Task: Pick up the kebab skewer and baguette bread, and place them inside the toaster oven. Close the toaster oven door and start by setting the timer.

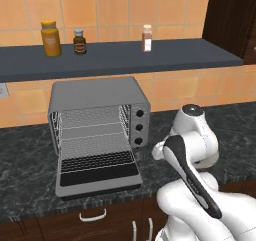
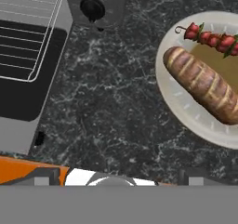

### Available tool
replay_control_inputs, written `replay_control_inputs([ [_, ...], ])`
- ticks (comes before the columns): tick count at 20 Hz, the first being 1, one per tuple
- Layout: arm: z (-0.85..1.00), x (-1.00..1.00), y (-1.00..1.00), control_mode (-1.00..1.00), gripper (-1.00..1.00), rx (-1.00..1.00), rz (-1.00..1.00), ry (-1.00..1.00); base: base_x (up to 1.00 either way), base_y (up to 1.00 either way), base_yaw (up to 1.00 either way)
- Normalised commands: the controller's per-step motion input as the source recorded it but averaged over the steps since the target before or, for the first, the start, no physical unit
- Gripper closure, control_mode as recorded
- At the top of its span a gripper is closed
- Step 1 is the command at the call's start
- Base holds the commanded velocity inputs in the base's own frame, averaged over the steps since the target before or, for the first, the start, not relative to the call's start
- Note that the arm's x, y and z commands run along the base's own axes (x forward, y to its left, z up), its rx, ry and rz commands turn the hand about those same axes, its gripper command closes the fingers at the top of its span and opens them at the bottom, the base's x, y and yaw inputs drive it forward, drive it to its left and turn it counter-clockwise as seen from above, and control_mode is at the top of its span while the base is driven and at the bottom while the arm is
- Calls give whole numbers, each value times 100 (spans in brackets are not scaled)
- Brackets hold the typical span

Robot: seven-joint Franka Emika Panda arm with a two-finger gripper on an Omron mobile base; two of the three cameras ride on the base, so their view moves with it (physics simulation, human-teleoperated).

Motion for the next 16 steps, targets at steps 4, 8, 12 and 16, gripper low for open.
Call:
replay_control_inputs([
  [4,-12,3,-100,-100,-100,-15,-1,0,0,0,0],
  [8,-23,7,-97,-100,-100,-7,3,0,0,0,0],
  [12,-29,33,-84,-100,-100,0,5,0,0,0,0],
  [16,-26,66,-45,-100,-100,0,0,0,0,0,0],
])
